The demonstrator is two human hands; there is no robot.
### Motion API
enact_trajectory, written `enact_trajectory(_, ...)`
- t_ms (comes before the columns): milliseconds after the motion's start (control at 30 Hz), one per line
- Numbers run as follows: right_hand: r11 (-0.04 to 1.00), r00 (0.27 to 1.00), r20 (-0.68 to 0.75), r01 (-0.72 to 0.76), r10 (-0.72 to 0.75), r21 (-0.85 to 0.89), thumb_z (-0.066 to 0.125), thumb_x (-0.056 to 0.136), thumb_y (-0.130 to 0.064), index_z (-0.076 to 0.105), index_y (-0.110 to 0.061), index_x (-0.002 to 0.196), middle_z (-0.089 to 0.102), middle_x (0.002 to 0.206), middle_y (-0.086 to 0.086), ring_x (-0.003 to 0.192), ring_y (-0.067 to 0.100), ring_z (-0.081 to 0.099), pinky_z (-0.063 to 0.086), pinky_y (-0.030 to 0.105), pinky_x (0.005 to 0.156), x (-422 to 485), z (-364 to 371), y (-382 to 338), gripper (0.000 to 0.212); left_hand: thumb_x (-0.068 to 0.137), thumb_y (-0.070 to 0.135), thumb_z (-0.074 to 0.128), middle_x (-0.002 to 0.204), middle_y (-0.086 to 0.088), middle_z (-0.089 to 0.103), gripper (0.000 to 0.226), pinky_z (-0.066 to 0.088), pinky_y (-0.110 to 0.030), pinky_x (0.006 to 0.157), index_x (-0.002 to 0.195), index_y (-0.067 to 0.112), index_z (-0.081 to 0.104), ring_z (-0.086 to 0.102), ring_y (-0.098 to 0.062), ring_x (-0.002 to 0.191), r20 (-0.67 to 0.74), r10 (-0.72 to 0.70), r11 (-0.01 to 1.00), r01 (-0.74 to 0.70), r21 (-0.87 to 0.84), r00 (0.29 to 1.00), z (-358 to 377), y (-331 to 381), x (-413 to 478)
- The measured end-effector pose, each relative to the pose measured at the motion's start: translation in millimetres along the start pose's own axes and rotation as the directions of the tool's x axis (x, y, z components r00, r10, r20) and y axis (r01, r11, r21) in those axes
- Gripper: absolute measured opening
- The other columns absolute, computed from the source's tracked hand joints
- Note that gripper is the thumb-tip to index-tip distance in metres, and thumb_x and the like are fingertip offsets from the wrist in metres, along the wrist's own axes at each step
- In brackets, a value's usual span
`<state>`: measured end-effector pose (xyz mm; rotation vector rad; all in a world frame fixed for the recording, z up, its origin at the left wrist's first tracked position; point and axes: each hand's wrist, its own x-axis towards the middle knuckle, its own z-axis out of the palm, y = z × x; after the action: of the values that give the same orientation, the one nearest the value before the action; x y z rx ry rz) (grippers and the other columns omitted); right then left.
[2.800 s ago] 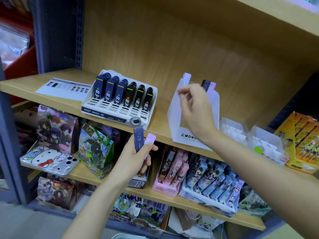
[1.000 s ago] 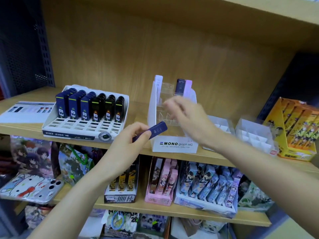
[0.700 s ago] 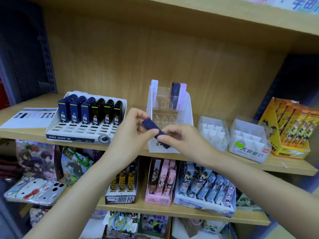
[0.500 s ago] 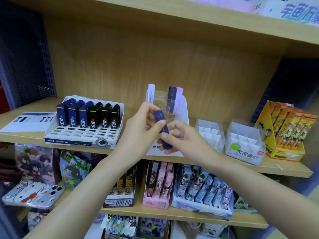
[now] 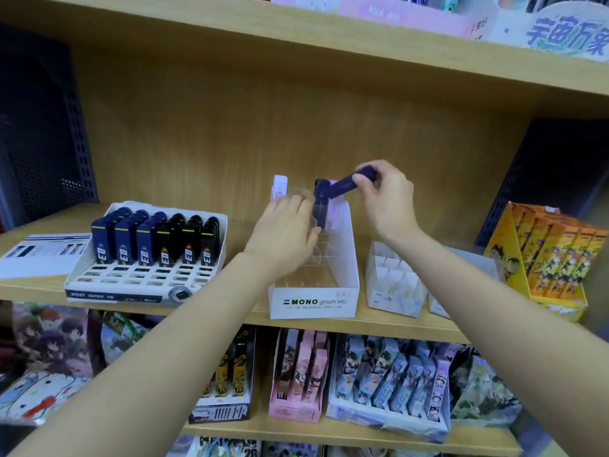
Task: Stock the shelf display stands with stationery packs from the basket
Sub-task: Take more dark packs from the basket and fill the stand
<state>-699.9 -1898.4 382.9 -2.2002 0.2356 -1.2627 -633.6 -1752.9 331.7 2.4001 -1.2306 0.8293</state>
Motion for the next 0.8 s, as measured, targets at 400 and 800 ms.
enact_trajectory(400, 0.971, 0.884, 0.457, 0.187, -0.098, -0.152, 0.057, 0.092, -0.011, 0.053, -0.010, 0.109, 0.057, 0.095, 0.004, 0.089, 0.021, 0.055, 0.047, 0.032, 0.084, 20.6, 19.6, -9.6, 0.017, 0.090, 0.035, 0.030, 0.080, -0.012, 0.059, 0.046, 0.030, -0.034, 0.078, 0.093, 0.001, 0.061, 0.058, -0.032, 0.073, -0.039, 0.152, 0.964, -0.140, 0.228, 0.988, 2.2, -29.7, -5.3)
enact_trajectory(800, 0.876, 0.935, 0.305, 0.295, -0.182, -0.381, 0.050, 0.096, -0.020, 0.058, -0.011, 0.116, 0.056, 0.114, 0.005, 0.105, 0.022, 0.053, 0.046, 0.038, 0.082, 3.4, 19.8, -14.7, 0.023, 0.085, 0.025, 0.031, 0.091, -0.013, 0.060, 0.040, 0.038, -0.036, 0.074, 0.091, 0.001, 0.063, 0.058, -0.032, 0.085, -0.035, 0.189, 0.937, -0.170, 0.307, 0.981, -21.2, -28.6, -26.5)
